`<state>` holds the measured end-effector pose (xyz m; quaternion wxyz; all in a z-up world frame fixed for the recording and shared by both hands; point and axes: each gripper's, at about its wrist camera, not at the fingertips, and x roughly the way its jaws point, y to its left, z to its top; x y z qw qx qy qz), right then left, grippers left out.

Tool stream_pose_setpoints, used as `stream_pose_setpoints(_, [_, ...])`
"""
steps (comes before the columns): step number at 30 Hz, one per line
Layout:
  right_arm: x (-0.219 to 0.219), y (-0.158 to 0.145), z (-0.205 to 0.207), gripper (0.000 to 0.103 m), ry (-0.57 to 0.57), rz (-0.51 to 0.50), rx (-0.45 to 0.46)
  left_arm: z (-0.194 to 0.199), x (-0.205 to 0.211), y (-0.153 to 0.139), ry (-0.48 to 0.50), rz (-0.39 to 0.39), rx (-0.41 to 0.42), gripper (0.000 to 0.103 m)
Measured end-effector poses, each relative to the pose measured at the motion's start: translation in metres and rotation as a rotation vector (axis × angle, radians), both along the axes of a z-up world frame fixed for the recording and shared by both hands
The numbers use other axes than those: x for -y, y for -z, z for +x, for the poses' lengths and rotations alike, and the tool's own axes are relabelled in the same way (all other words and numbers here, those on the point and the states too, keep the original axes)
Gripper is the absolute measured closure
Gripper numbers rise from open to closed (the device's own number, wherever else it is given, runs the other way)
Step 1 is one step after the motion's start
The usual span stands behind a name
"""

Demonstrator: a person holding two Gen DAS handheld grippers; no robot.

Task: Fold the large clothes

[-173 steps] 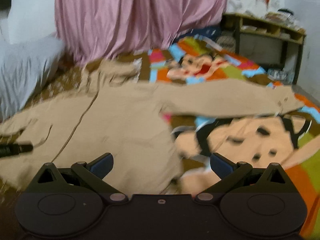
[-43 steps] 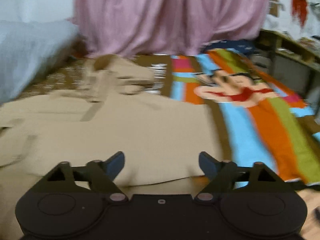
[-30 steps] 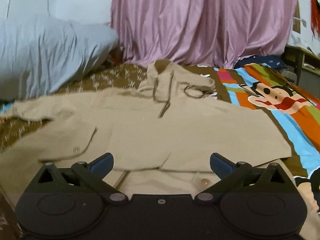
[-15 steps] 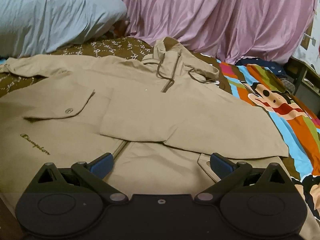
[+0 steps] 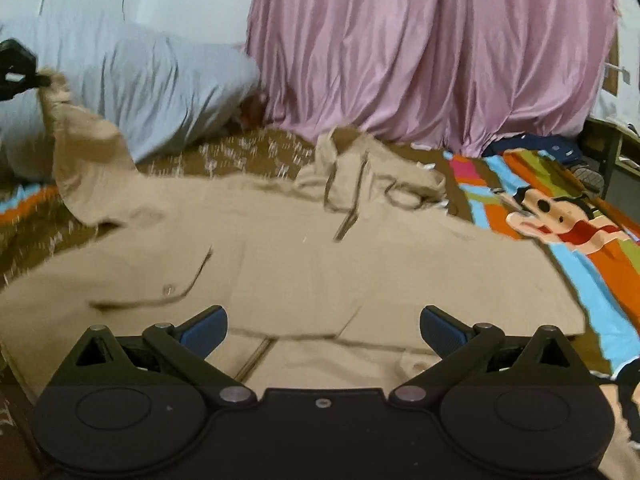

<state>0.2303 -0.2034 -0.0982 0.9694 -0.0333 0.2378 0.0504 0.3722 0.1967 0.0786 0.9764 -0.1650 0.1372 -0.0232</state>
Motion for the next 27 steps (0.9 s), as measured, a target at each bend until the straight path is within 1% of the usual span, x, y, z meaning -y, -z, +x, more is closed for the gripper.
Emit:
stream_pose_setpoints(2, [0.017,-0.01,-0.006,0.001,0.012,0.029,0.022,0.001,0.047,-0.005,0.064,0.031,-0.008,0.101])
stream_pose_setpoints(5, [0.043,-0.017,-0.012,0.001,0.037,0.054,0.024,0.008,0.119,0.006,0.157,0.007,-0.064,0.101])
stream_pose_setpoints(7, [0.056,-0.017,-0.012,0.001,0.038,0.034,0.011,0.009,0.161,0.022,0.223,0.013,-0.1,0.101])
stream_pose_setpoints(9, [0.07,-0.018,-0.013,0.001,0.047,0.019,0.002,0.004,0.197,0.048,0.288,0.029,-0.136,0.101])
stream_pose_setpoints(10, [0.077,-0.019,-0.015,0.001,0.054,0.018,-0.002,0.0,0.211,0.064,0.322,0.025,-0.162,0.101])
stream_pose_setpoints(13, [0.099,-0.018,-0.024,0.001,0.096,0.035,-0.01,-0.012,0.249,0.114,0.409,0.018,-0.254,0.101])
stream_pose_setpoints(16, [0.117,-0.013,-0.033,0.001,0.127,0.055,-0.031,-0.024,0.267,0.157,0.487,-0.007,-0.369,0.1])
stream_pose_setpoints(17, [0.121,-0.01,-0.036,0.001,0.138,0.055,-0.037,-0.029,0.27,0.167,0.496,-0.006,-0.406,0.098])
stream_pose_setpoints(19, [0.128,-0.006,-0.04,0.001,0.155,0.068,-0.052,-0.033,0.268,0.18,0.523,-0.009,-0.449,0.096])
stream_pose_setpoints(21, [0.134,-0.002,-0.041,0.001,0.169,0.095,-0.069,-0.036,0.254,0.184,0.538,-0.039,-0.484,0.088])
stream_pose_setpoints(22, [0.133,0.0,-0.04,0.001,0.175,0.102,-0.074,-0.036,0.247,0.18,0.548,-0.061,-0.495,0.071])
stream_pose_setpoints(23, [0.133,0.001,-0.038,0.001,0.178,0.111,-0.078,-0.038,0.239,0.179,0.554,-0.082,-0.499,0.043])
stream_pose_setpoints(25, [0.131,0.002,-0.036,0.001,0.173,0.133,-0.079,-0.036,0.223,0.172,0.531,-0.108,-0.485,0.021])
stream_pose_setpoints(27, [0.126,0.002,-0.028,0.001,0.154,0.163,-0.087,-0.036,0.204,0.168,0.541,-0.122,-0.472,0.019])
